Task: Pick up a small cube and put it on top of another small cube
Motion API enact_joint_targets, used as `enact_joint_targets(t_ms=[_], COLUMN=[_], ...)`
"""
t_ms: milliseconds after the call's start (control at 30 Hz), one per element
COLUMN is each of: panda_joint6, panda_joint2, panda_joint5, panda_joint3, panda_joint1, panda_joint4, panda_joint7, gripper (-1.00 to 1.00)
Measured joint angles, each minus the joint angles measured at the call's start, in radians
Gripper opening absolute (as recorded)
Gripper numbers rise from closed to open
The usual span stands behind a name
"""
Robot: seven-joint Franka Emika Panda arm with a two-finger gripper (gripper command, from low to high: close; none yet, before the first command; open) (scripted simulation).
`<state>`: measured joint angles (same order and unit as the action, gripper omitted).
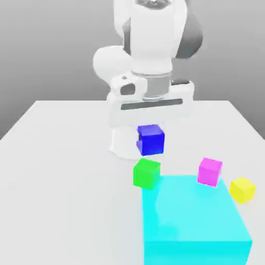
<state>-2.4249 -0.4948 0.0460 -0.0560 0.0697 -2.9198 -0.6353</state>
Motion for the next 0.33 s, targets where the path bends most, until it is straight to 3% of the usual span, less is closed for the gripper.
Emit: enact_joint_targets(t_ms=[33,67,333], panda_joint6=[-0.042,-0.073,-0.047], panda_joint2=[0.030,0.052,0.032], panda_joint5=[0.001,0.002,-0.001], panda_joint3=[-0.003,-0.004,-0.005], panda_joint1=[-0.002,-0.003,-0.005], panda_joint4=[-0.013,-0.022,-0.014], panda_joint7=[0.000,0.000,-0.003], gripper=[-1.00,1.00,1.00])
